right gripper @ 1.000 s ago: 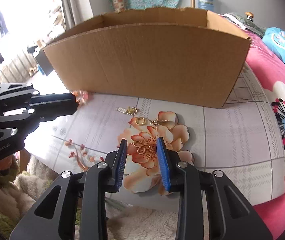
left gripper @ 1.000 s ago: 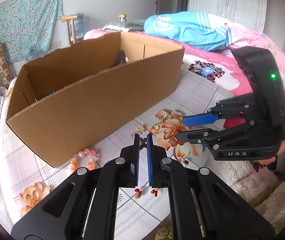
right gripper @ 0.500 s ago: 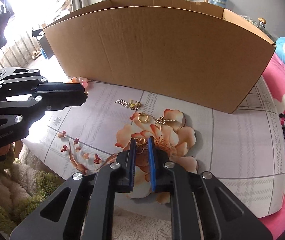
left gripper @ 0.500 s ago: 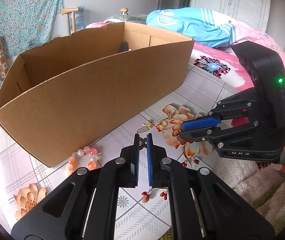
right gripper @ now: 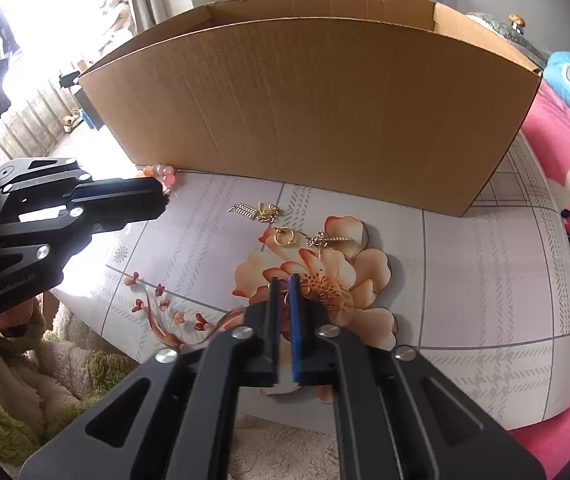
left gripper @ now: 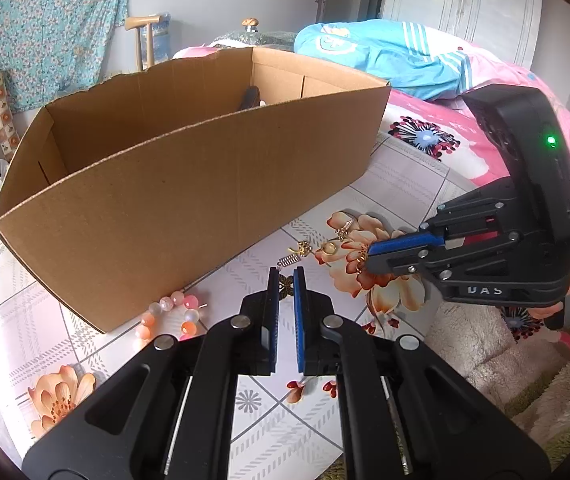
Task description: Organize jewelry
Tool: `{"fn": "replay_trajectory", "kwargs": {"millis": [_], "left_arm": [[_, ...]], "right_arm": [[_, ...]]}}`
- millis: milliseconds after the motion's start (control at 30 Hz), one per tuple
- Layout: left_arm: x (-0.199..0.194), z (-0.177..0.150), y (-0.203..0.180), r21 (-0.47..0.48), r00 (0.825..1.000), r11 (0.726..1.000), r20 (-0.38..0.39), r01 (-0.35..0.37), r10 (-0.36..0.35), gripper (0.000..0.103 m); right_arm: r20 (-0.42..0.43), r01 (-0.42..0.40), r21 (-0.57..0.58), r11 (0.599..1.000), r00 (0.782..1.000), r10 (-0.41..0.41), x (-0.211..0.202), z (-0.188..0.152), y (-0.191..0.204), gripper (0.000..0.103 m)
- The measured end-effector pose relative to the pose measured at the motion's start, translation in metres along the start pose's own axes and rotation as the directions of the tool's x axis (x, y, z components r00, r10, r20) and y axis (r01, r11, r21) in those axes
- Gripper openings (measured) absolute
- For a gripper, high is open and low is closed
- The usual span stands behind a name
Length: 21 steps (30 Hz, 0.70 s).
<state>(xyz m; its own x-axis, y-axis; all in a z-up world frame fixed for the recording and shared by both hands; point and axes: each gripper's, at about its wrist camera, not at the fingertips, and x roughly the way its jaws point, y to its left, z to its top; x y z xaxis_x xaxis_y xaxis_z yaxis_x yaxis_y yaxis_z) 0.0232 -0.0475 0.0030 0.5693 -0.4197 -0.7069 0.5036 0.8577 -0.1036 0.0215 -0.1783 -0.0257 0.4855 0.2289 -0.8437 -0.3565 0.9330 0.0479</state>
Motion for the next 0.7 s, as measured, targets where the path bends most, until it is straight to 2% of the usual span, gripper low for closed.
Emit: {"fn": "replay_trajectory", "kwargs": {"millis": [33,100,200,367,533,700], "left_arm": [[-0.001,-0.001,0.000,0.000,1.000,1.000,0.002,0.000,0.000,0.006],[-0.002,-0.001,0.000,0.000,1.000,1.000,0.007,-0.001,0.001,0.006],[-0.004,-0.004,0.003,-0.006,1.000,1.000,0.008,0.002,-0.002,0.006],[-0.003,-0.005,0.007,-0.011,1.000,1.000,0.006,0.007,-0.007,0.006],[-0.004,-0.006,0.012,-0.019,1.000,1.000,0.011,0.012,-0.011,0.006],[-0.001,-0.006,0.012,-0.026,1.000,0.999,0.009,0.019,-0.019,0.006]], "right_arm": [[0.001,0.022,0.036,0.999,1.000,-0.023,0.000,0.000,-0.002,0.026],[-0.002,0.025,0.100,0.995,1.000,-0.025,0.002,0.000,-0.003,0.028],[0.021,0.082,0.146,0.986,0.996,-0.086,0.002,-0.002,0.004,0.030],[0.047,0.162,0.127,0.979,0.984,-0.169,0.006,-0.002,0.019,0.030],[0.032,0.177,0.116,0.977,0.983,-0.181,0.006,0.002,0.028,0.029],[0.021,0.169,0.111,0.979,0.985,-0.172,0.014,0.002,0.043,0.020]]}}
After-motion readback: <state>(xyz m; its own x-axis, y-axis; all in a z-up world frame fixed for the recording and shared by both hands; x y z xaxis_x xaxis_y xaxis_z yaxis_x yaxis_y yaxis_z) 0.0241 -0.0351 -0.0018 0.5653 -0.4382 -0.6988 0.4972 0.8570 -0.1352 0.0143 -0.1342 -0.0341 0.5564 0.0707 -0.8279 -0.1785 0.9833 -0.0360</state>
